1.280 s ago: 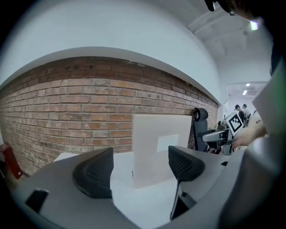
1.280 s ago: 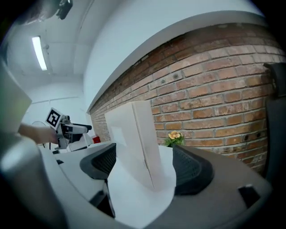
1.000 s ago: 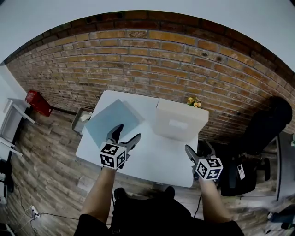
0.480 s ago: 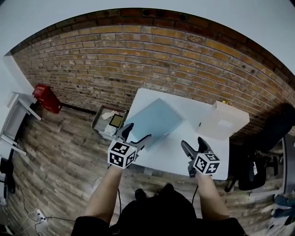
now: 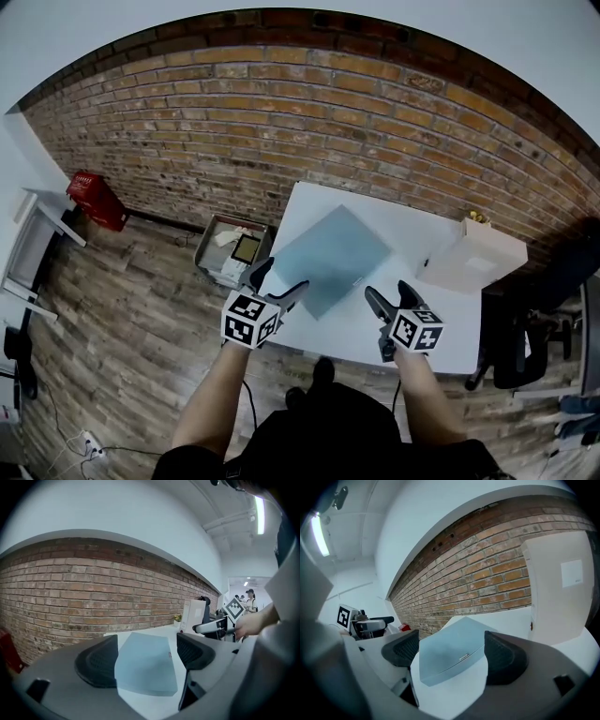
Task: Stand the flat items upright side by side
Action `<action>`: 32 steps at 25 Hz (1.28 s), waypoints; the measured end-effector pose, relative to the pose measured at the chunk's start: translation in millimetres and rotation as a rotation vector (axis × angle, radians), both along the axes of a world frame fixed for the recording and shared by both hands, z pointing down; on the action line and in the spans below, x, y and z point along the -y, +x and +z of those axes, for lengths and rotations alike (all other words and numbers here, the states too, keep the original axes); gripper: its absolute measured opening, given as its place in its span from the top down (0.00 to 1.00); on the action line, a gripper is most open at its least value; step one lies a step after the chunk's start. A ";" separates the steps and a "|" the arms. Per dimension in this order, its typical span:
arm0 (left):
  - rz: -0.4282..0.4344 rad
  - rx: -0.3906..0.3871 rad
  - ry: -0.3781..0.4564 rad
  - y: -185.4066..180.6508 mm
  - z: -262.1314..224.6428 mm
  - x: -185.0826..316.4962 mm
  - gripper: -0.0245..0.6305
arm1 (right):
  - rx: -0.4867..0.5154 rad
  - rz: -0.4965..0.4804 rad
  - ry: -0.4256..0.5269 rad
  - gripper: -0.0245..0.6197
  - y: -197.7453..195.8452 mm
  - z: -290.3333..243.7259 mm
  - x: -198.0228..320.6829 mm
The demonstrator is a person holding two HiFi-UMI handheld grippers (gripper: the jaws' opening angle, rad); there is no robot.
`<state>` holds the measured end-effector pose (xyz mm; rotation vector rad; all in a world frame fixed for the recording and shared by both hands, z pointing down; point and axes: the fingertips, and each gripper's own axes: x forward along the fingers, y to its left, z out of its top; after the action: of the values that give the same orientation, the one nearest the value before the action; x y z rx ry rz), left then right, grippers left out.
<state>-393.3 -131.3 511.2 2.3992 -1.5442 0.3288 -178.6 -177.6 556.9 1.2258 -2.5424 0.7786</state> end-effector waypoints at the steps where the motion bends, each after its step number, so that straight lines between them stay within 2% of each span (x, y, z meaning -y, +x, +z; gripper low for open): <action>1: 0.008 0.003 -0.007 0.3 2.4 7.9 0.34 | 0.003 0.006 -0.012 0.29 -1.2 3.4 4.7; 6: 0.024 -0.027 -0.068 4.2 19.0 59.0 0.34 | 0.043 0.005 -0.098 0.29 -7.4 24.2 32.6; 10: 0.051 0.020 -0.150 7.8 47.1 83.7 0.34 | 0.069 0.015 -0.161 0.29 -6.6 43.8 46.8; 14: 0.124 0.059 -0.234 6.9 75.2 102.3 0.34 | 0.084 0.043 -0.233 0.29 -12.4 64.9 54.5; 20: 0.240 0.051 -0.342 2.6 112.2 137.6 0.34 | 0.077 0.144 -0.345 0.29 -15.7 97.6 66.6; 24: 0.329 0.078 -0.421 0.2 139.2 151.5 0.33 | 0.049 0.180 -0.383 0.29 -24.0 110.8 71.0; 32: 0.447 0.138 -0.545 0.0 183.5 170.1 0.33 | 0.028 0.239 -0.480 0.29 -34.2 144.6 74.7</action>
<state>-393.3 -301.4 694.8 2.2668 -0.7927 0.8922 -212.7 -252.3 701.5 1.3564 -2.0655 1.3668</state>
